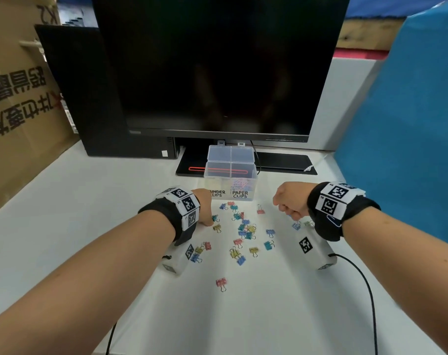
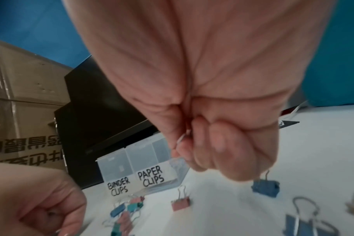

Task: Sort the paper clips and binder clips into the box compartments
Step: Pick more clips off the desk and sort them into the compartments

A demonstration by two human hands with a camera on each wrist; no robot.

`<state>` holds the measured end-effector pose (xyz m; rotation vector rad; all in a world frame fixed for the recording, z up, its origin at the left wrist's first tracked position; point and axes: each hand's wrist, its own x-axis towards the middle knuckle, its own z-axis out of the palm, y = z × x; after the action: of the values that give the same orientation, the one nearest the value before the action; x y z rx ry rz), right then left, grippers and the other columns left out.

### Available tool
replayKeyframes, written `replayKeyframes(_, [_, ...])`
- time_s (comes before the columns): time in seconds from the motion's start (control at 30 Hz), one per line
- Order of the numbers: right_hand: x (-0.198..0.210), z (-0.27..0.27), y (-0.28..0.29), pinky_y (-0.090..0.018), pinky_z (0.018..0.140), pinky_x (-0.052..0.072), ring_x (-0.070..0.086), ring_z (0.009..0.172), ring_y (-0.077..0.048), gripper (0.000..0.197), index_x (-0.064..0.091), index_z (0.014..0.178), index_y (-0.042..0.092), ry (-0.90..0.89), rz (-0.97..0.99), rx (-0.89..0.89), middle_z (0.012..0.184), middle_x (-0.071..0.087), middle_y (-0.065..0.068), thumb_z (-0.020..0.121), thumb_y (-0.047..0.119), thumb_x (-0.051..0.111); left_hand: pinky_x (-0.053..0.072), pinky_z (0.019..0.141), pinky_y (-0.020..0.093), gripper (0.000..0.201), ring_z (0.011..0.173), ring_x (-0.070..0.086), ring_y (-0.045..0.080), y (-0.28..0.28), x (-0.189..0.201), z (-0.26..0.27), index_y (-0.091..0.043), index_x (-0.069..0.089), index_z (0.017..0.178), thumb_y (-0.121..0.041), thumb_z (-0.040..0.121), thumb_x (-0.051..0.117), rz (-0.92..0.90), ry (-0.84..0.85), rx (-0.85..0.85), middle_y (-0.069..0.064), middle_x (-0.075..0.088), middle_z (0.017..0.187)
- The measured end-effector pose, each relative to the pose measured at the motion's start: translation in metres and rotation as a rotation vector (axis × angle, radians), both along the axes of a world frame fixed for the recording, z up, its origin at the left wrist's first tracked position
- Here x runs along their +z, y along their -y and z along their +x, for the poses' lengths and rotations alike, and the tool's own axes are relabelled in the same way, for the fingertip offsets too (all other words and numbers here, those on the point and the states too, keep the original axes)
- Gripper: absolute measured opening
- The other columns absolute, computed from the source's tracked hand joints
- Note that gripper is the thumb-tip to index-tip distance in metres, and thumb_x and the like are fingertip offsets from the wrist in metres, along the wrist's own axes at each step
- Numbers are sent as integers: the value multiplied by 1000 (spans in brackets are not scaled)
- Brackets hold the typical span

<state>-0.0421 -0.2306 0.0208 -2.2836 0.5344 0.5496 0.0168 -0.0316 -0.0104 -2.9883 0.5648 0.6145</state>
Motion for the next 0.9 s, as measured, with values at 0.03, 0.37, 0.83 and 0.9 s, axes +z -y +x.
replayKeyframes(0.03, [-1, -1, -3, -21, 42, 25, 29, 48, -14, 26, 46, 72, 11, -10, 9, 4, 61, 41, -5, 97, 5, 37, 40, 74, 25, 32, 85, 49, 19, 1, 0, -1, -8, 56, 108, -31, 87, 65, 12, 5, -17, 3, 50, 81])
replayKeyframes(0.37, [-12, -11, -46, -23, 72, 42, 47, 84, -16, 19, 56, 89, 17, 164, -416, 485, 111, 60, -10, 98, 13, 40, 43, 73, 27, 36, 77, 50, 20, -6, -4, -1, -8, 49, 70, -37, 87, 63, 24, 72, -3, 0, 45, 68])
replayKeyframes(0.83, [-22, -16, -47, -24, 72, 40, 52, 88, -18, 17, 63, 105, 13, 188, -608, 655, 113, 64, -5, 90, 16, 54, 43, 77, 26, 38, 84, 51, 19, -7, -2, -12, -4, 58, 114, -34, 91, 58, 0, 40, 13, 3, 51, 82])
replayKeyframes(0.9, [-21, -15, -47, -24, 72, 39, 50, 86, -18, 17, 63, 104, 11, 210, -606, 632, 113, 64, -7, 90, 15, 53, 42, 76, 26, 37, 86, 52, 20, -9, -1, -17, -3, 58, 117, -32, 94, 53, 1, 35, 3, 5, 55, 89])
